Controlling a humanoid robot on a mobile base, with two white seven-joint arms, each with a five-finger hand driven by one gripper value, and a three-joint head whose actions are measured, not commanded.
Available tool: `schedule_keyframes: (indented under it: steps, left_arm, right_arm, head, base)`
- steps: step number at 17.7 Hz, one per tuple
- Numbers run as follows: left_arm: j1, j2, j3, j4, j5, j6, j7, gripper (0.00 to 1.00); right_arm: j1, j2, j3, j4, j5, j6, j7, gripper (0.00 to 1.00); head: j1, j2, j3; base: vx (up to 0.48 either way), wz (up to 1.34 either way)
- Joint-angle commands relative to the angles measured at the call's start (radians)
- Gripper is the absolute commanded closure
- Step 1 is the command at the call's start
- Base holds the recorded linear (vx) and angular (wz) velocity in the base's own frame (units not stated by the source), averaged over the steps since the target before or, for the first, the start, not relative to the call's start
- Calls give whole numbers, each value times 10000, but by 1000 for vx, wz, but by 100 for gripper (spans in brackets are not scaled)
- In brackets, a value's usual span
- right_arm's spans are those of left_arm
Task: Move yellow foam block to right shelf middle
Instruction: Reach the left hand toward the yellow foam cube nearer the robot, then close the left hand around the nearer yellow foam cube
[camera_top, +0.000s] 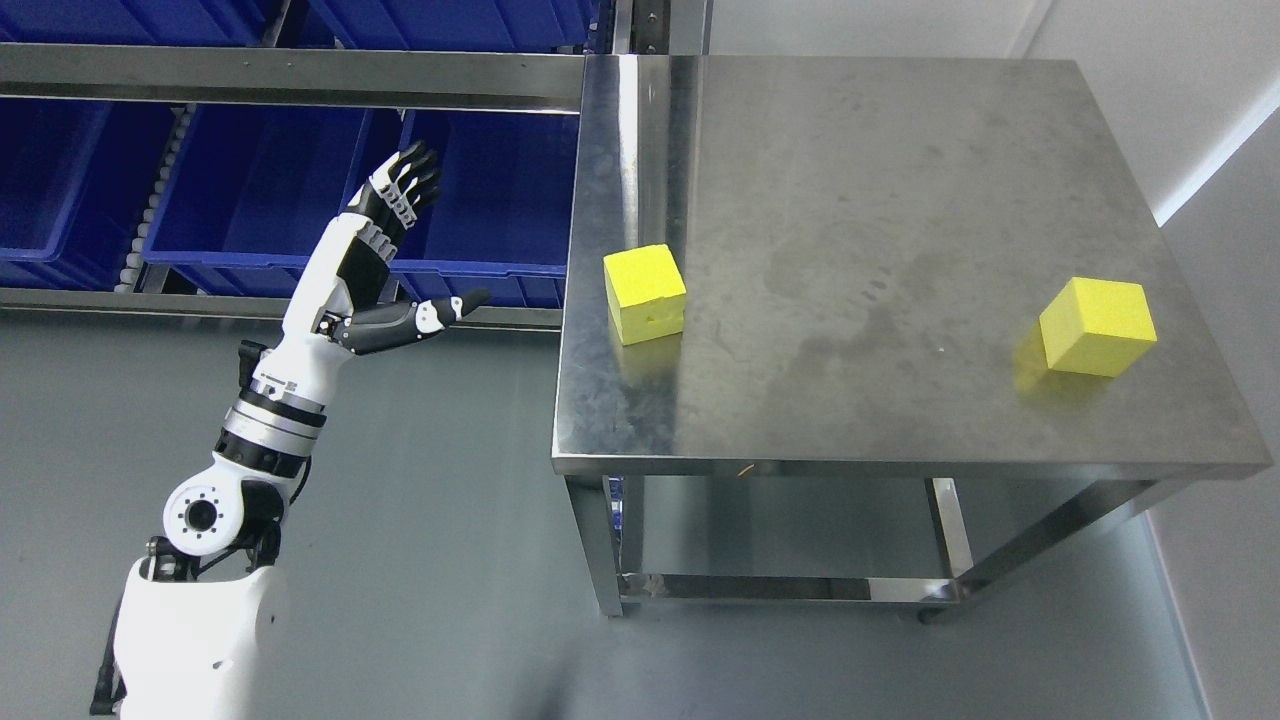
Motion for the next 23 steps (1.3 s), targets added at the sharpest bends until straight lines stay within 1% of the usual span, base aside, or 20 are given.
schedule_keyframes:
  steps: [1, 2, 4, 7, 9, 12, 14, 17, 20, 21, 22, 23]
  left_arm:
    - [-1027, 1040, -1896, 263, -378, 806, -540, 0]
    - [-1349, 1025, -2034, 583, -684, 991, -831, 0]
    - [-2085, 781, -2554, 1655, -1329, 1024, -1521, 0]
    - [-2577, 305, -3091, 2823, -1759, 1024, -1738, 0]
    - [-2916, 243, -3369, 3452, -2173, 1024, -1769, 0]
    - [-3299, -79, -3859, 4280, -2374, 1024, -1785, 0]
    - [-3545, -232, -3953, 4864, -2558, 993, -1800, 0]
    - [-3944, -447, -3999, 5708, -2850, 993, -2351, 2]
    - [-4083, -448, -3893, 6139, -2942, 1008, -2352, 8]
    - [-4083, -448, -3846, 6155, -2957, 993, -2352, 13]
    - [-4068, -433, -3739, 6170, -2957, 963, -2352, 19]
    - [-4067, -463, -3495, 6185, -2957, 932, -2337, 27]
  right_arm:
    - [-31, -175, 0, -174, 0, 8, 3, 0]
    - [-16, -175, 0, -174, 0, 8, 3, 0]
    - [-16, -175, 0, -174, 0, 8, 3, 0]
    - [-16, -175, 0, -174, 0, 8, 3, 0]
    - [-16, -175, 0, -174, 0, 8, 3, 0]
    - [-31, -175, 0, -174, 0, 8, 3, 0]
    - [-16, -175, 0, -174, 0, 8, 3, 0]
    - [-16, -175, 0, -174, 0, 8, 3, 0]
    - [-16, -175, 0, -174, 0, 8, 3, 0]
    - [-16, -175, 0, -174, 0, 8, 3, 0]
    - [-16, -175, 0, -174, 0, 8, 3, 0]
    - [-16, -175, 0, -174, 0, 8, 3, 0]
  head:
    - [0, 0, 0]
    - [0, 0, 0]
    - [0, 0, 0]
    - [0, 0, 0]
    - [0, 0, 0]
    - [0, 0, 0]
    - [0, 0, 0]
    - [0, -1, 0]
    - [0, -1, 0]
    - [0, -1, 0]
    - [0, -1, 0]
    - [0, -1, 0]
  base:
    - [0, 0]
    - [0, 0]
    - [0, 0]
    - [0, 0]
    - [0, 0]
    - [0, 0]
    - [0, 0]
    - [-10, -65]
    - [-33, -112]
    - [-33, -97]
    - [-15, -10]
    - [0, 0]
